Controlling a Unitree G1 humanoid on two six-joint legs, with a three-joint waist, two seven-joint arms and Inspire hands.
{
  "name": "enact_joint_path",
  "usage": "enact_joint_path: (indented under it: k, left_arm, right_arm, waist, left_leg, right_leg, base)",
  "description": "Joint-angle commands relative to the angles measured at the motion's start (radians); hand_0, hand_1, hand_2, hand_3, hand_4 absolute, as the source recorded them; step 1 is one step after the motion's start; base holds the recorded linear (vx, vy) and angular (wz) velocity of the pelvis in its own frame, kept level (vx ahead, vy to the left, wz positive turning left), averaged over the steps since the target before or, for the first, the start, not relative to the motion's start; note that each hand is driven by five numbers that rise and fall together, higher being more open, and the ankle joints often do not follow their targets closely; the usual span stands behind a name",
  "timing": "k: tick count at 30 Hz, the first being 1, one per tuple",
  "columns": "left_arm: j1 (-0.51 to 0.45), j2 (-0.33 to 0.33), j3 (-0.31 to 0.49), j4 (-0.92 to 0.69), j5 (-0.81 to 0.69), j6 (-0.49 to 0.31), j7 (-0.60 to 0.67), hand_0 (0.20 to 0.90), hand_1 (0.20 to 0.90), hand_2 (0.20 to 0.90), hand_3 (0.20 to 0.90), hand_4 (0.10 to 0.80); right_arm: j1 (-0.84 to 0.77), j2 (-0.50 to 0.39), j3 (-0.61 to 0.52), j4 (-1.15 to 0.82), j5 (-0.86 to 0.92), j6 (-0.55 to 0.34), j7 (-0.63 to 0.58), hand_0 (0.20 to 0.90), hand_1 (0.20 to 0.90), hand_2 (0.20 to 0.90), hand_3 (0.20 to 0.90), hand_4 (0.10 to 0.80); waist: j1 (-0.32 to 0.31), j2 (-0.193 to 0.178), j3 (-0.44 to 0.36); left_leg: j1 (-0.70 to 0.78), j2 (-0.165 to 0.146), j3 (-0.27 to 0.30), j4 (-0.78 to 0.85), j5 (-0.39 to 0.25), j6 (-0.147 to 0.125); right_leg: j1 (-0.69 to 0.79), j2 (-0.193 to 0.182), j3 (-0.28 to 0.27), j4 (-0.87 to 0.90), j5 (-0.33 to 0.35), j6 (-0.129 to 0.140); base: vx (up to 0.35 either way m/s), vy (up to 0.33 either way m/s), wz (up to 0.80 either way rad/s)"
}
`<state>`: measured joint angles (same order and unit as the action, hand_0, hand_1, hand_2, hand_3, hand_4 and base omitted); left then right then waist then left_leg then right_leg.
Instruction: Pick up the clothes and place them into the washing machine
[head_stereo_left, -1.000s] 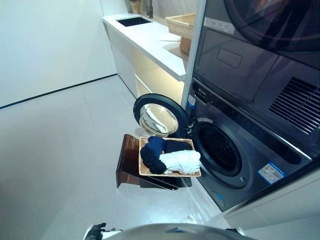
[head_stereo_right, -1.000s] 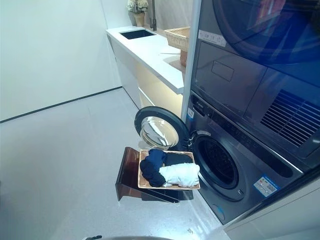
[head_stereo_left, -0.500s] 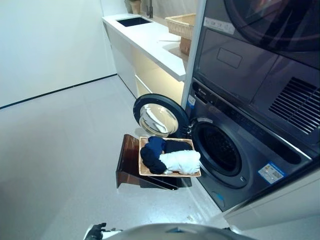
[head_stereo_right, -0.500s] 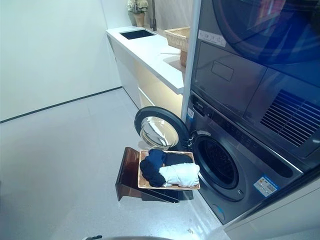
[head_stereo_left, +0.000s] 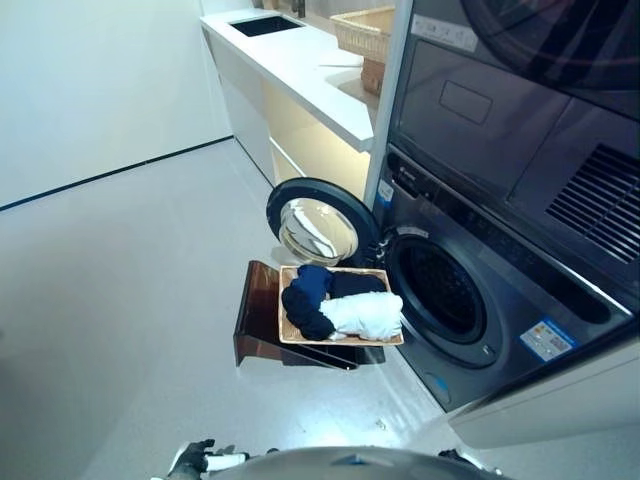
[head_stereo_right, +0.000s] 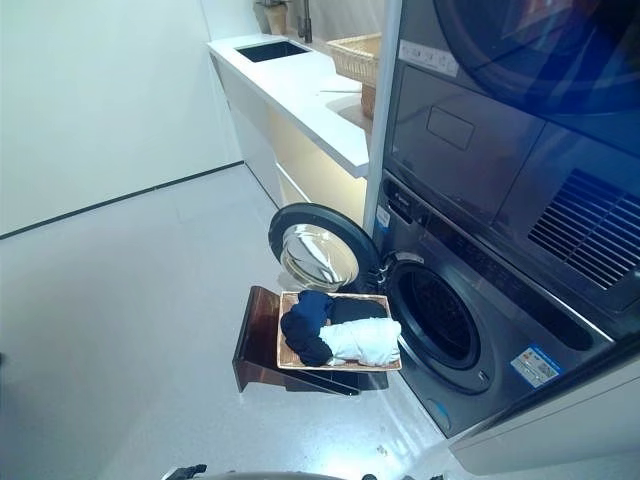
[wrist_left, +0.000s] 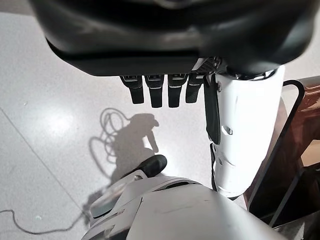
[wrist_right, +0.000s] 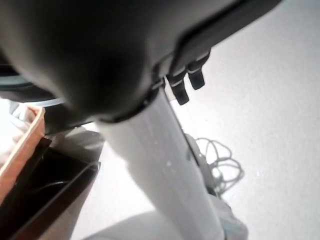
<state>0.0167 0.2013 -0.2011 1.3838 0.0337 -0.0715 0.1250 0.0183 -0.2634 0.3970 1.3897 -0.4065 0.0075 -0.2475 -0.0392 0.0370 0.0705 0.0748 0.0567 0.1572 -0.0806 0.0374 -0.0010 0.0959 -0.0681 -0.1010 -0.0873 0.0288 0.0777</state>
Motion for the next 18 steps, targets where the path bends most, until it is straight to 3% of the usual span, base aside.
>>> enact_joint_path:
  k: [1,9,15,18]
  left_arm:
    - [-0.074,-0.008,-0.032,0.043,0.065,-0.001,0.024,0.9,0.9,0.9,0.9,0.8]
    - [-0.096,0.003,-0.026,0.048,0.051,0.008,0.017,0.9,0.9,0.9,0.9,0.8]
    - [-0.128,0.024,0.011,0.052,-0.017,0.018,0.023,0.9,0.9,0.9,0.9,0.8]
    - [-0.127,0.017,0.021,0.047,-0.044,0.018,0.028,0.9,0.9,0.9,0.9,0.8]
  right_arm:
    - [-0.129,-0.018,0.044,0.057,-0.076,0.028,-0.045,0.9,0.9,0.9,0.9,0.8]
    - [-0.156,-0.027,0.033,0.046,-0.017,0.018,-0.024,0.9,0.9,0.9,0.9,0.8]
    - [-0.171,-0.038,0.021,0.027,0.045,0.005,-0.022,0.9,0.9,0.9,0.9,0.8]
    - [-0.169,-0.046,0.016,0.024,0.054,0.006,-0.027,0.9,0.9,0.9,0.9,0.8]
  waist:
    - [0.012,-0.038,0.039]
    - [0.011,-0.044,0.064]
    - [0.012,-0.096,0.136]
    - [0.016,-0.095,0.153]
  left_leg:
    - [0.049,-0.065,-0.019,-0.007,-0.057,-0.016]
    - [0.04,-0.046,-0.013,-0.006,-0.033,-0.024]
    - [-0.154,-0.005,-0.037,0.314,-0.052,-0.043]
    - [-0.224,0.006,-0.037,0.449,-0.034,-0.039]
  right_leg:
    - [-0.004,0.049,-0.01,0.0,0.01,-0.029]
    - [-0.025,0.065,0.01,0.0,0.017,-0.041]
    - [-0.058,0.064,-0.007,0.025,0.027,-0.079]
    - [-0.052,0.068,-0.017,0.023,0.026,-0.091]
  base:
    - [0.0,0.0,0.0]
    - [-0.029,-0.062,-0.01]
    - [-0.097,-0.189,0.14]
    - [-0.013,-0.123,0.05]
